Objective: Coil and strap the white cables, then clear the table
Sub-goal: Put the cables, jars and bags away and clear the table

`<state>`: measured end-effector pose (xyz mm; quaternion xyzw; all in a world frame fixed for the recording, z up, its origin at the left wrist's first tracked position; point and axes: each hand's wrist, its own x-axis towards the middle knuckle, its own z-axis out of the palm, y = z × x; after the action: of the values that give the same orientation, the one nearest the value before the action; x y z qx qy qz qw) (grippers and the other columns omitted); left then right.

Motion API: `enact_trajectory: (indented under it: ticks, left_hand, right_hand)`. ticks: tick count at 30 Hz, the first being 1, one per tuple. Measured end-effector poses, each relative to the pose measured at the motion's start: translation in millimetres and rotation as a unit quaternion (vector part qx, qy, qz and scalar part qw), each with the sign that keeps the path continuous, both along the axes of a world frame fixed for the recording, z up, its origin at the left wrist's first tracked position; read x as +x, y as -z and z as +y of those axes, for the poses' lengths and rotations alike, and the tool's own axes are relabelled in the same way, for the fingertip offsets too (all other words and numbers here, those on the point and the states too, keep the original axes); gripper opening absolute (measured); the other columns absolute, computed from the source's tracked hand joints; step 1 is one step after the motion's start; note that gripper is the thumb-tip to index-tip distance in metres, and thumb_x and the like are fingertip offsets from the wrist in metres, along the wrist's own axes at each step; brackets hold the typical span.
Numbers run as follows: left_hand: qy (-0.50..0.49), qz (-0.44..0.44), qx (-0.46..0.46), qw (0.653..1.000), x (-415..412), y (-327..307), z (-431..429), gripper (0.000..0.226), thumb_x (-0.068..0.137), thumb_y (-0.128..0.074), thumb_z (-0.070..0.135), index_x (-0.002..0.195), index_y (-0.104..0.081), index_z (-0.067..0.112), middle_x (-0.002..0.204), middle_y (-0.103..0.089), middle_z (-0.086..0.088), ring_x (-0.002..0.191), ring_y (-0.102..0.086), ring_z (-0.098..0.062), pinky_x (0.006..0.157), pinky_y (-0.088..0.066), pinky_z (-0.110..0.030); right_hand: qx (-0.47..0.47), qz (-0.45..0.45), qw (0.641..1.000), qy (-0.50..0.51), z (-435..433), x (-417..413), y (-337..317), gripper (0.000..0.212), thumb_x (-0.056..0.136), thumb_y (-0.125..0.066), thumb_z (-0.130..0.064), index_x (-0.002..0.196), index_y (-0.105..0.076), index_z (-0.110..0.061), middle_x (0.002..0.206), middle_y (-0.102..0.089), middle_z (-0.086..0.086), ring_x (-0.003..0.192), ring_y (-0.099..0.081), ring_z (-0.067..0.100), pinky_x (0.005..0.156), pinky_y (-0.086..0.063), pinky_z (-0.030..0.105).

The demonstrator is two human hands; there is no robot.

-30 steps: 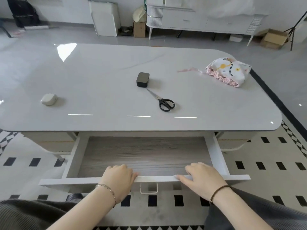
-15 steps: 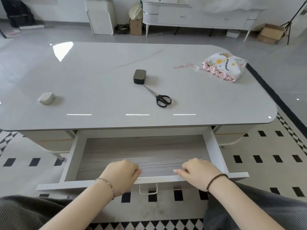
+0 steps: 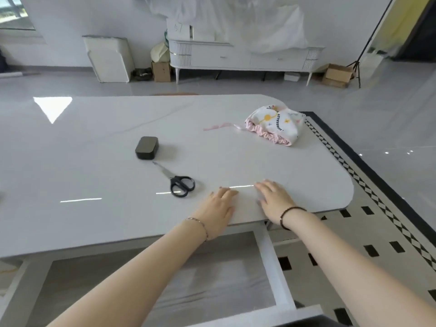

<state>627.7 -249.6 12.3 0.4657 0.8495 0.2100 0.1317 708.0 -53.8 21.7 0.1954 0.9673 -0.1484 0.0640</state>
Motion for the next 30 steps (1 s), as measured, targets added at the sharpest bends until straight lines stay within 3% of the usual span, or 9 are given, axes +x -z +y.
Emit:
enact_trajectory:
  ticks: [3, 5, 8, 14, 19, 22, 24, 27, 30]
  left_hand:
    - [-0.022, 0.141, -0.073, 0.987, -8, 22, 45, 0.069, 0.094, 0.002, 0.041, 0.157, -0.016, 0.023, 0.166, -0.013, 0.000, 0.154, -0.003, -0.026, 0.123, -0.001, -0.050]
    - [-0.017, 0.154, -0.066, 0.986, -18, 25, 70, 0.062, 0.096, -0.002, 0.042, 0.157, -0.014, 0.033, 0.166, -0.011, 0.005, 0.154, 0.000, -0.023, 0.121, 0.001, -0.055]
    - [-0.019, 0.152, -0.044, 0.987, -48, 26, 116, 0.052, 0.104, -0.016, 0.039, 0.155, -0.016, 0.039, 0.165, -0.014, 0.008, 0.154, 0.000, -0.020, 0.121, 0.001, -0.054]
    - [-0.098, 0.128, 0.066, 0.985, -94, 25, 190, 0.055, 0.101, -0.034, 0.026, 0.155, -0.026, 0.023, 0.162, -0.026, -0.001, 0.151, -0.017, -0.018, 0.121, -0.009, -0.040]
    - [-0.112, 0.089, 0.066, 0.988, -136, 25, 238, 0.072, 0.095, -0.043, 0.034, 0.159, -0.013, 0.018, 0.166, -0.016, 0.001, 0.152, -0.012, -0.016, 0.121, -0.012, -0.037]
    - [-0.124, 0.110, 0.074, 0.983, -159, 21, 259, 0.077, 0.092, -0.044, 0.028, 0.159, -0.007, 0.019, 0.168, -0.003, -0.001, 0.154, 0.002, -0.019, 0.123, -0.006, -0.042]
    - [-0.151, 0.136, 0.074, 0.976, -171, 22, 268, 0.077, 0.093, -0.043, 0.027, 0.159, -0.004, 0.020, 0.168, 0.000, 0.001, 0.154, 0.008, -0.023, 0.123, 0.000, -0.045]
    - [-0.178, 0.113, 0.074, 0.975, -179, 23, 278, 0.060, 0.096, -0.039, 0.039, 0.154, -0.024, 0.029, 0.164, -0.018, 0.000, 0.152, -0.004, -0.027, 0.122, 0.000, -0.049]
    - [-0.190, 0.138, 0.073, 0.969, -176, 23, 272, 0.037, 0.092, -0.045, 0.045, 0.124, -0.053, 0.028, 0.134, -0.049, 0.002, 0.129, -0.036, -0.029, 0.115, -0.017, -0.045]
  right_hand:
    - [0.049, 0.146, 0.987, 0.041, 24, -3, 25, 0.039, 0.099, -0.050, -0.021, 0.138, -0.055, -0.023, 0.143, -0.050, 0.002, 0.131, -0.044, 0.027, 0.111, -0.033, 0.038]
    - [0.050, 0.201, 0.975, 0.082, 37, -15, 32, 0.035, 0.099, -0.052, -0.025, 0.133, -0.058, -0.022, 0.139, -0.054, 0.001, 0.131, -0.046, 0.024, 0.109, -0.037, 0.041]
    - [0.061, 0.193, 0.973, 0.113, 67, -49, 36, 0.045, 0.101, -0.048, -0.028, 0.145, -0.044, -0.020, 0.151, -0.039, 0.007, 0.139, -0.037, 0.027, 0.111, -0.033, 0.043]
    - [0.080, 0.249, 0.947, 0.185, 109, -106, 37, 0.057, 0.102, -0.047, -0.024, 0.154, -0.026, -0.021, 0.161, -0.020, 0.011, 0.146, -0.021, 0.032, 0.115, -0.024, 0.044]
    - [0.111, 0.221, 0.933, 0.261, 142, -139, 41, 0.058, 0.106, -0.035, -0.032, 0.157, -0.012, -0.017, 0.166, -0.008, 0.004, 0.152, -0.005, 0.032, 0.122, -0.007, 0.043]
    - [0.100, 0.222, 0.922, 0.300, 157, -153, 40, 0.054, 0.107, -0.034, -0.030, 0.156, -0.015, -0.019, 0.166, -0.008, 0.004, 0.151, -0.007, 0.031, 0.122, -0.009, 0.044]
    - [0.090, 0.220, 0.920, 0.311, 162, -158, 41, 0.048, 0.106, -0.039, -0.031, 0.151, -0.028, -0.019, 0.165, -0.013, 0.006, 0.150, -0.012, 0.031, 0.121, -0.013, 0.044]
    - [0.092, 0.249, 0.919, 0.291, 165, -159, 44, 0.037, 0.101, -0.048, -0.032, 0.134, -0.048, -0.014, 0.151, -0.039, 0.010, 0.140, -0.033, 0.031, 0.114, -0.025, 0.042]
    - [0.056, 0.276, 0.924, 0.261, 163, -153, 40, 0.028, 0.098, -0.054, -0.022, 0.123, -0.054, -0.009, 0.129, -0.055, 0.012, 0.124, -0.043, 0.033, 0.102, -0.033, 0.037]
